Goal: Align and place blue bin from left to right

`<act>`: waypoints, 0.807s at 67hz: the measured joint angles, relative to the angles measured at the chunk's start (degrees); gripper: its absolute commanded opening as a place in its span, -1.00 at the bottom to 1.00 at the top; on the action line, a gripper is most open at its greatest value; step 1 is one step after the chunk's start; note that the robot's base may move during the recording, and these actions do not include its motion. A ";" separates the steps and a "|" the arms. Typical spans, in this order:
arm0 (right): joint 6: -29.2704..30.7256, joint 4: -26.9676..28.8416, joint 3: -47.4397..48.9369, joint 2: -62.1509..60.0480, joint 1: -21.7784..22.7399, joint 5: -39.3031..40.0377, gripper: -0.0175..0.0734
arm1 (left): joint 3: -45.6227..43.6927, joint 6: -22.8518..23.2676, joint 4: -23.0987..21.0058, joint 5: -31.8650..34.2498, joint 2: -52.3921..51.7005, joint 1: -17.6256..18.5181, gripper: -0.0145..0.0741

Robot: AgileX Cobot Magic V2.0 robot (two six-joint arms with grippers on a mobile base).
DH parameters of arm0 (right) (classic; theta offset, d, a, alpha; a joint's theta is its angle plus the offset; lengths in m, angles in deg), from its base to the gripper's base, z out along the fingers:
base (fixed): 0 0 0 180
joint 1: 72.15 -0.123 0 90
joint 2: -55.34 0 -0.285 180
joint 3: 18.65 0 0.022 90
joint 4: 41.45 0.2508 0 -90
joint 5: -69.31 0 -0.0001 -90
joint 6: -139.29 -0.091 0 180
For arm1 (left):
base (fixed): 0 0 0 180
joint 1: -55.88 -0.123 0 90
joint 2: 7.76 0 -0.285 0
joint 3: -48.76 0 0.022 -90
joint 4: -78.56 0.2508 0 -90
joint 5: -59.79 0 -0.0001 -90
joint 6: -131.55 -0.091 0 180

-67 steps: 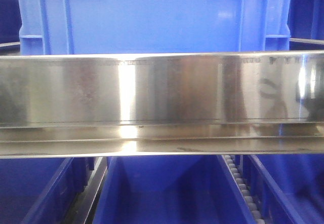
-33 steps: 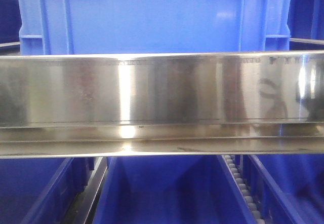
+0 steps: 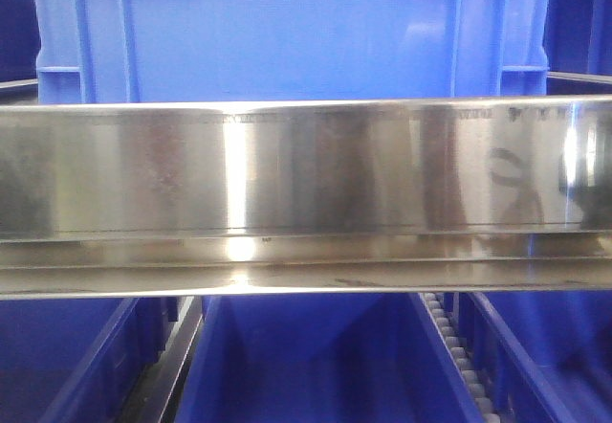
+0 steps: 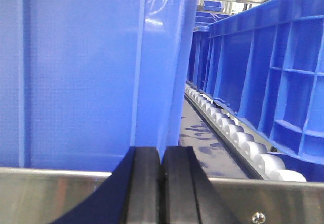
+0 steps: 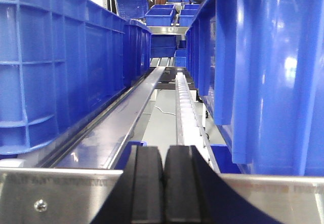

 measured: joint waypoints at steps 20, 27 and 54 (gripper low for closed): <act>0.00 0.00 0.57 0.00 0.00 3.31 -0.79 | -1.51 0.00 -1.40 0.98 0.00 0.00 -0.92; 0.00 0.00 3.76 -0.07 0.00 1.38 -0.79 | -6.72 0.00 -1.57 -1.79 0.00 0.00 -0.92; 0.00 0.00 23.51 3.53 0.00 -11.19 -0.79 | -28.07 0.00 -1.57 -15.85 5.67 0.00 -0.92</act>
